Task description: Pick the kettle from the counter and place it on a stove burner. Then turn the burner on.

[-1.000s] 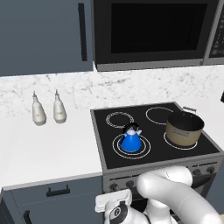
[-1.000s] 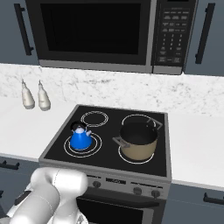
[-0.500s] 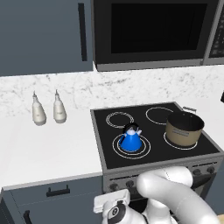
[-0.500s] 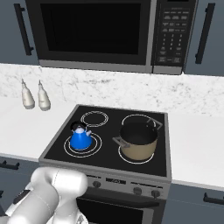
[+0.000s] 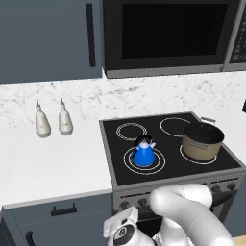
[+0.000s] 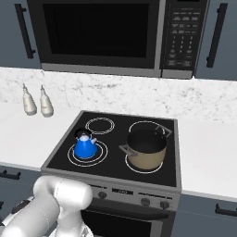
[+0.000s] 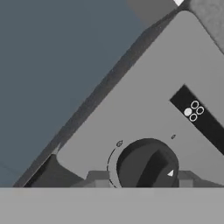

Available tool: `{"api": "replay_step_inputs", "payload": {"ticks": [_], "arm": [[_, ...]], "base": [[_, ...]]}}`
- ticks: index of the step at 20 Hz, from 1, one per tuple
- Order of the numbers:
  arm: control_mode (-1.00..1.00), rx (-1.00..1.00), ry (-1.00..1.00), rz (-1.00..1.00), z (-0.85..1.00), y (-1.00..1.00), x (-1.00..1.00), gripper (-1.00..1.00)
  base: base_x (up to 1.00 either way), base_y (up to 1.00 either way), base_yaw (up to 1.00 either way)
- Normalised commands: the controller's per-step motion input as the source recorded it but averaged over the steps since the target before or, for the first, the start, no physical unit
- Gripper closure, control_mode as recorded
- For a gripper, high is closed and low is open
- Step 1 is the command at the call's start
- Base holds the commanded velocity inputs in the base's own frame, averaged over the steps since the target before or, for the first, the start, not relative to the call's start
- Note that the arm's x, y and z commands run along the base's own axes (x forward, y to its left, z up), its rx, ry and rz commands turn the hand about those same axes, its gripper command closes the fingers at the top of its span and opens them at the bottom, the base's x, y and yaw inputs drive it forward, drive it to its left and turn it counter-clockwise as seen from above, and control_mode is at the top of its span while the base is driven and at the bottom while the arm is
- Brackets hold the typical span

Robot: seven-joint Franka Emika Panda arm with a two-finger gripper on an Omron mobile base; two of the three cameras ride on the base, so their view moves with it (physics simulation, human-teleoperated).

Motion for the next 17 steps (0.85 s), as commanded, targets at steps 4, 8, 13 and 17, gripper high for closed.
{"api": "replay_step_inputs", "payload": {"ticks": [4,8,13,17], "arm": [[-1.00,-0.37,0.09,0.00,0.00,0.45,0.11,1.00],[-1.00,-0.36,0.03,0.00,0.00,0.53,0.16,1.00],[-1.00,-0.13,0.05,0.04,0.02,0.28,0.03,1.00],[-1.00,0.00,0.00,0.00,0.00,0.00,0.00,1.00]], "base": [[0.00,0.00,0.00],[0.00,0.00,0.00],[0.00,0.00,0.00],[0.00,0.00,0.00]]}}
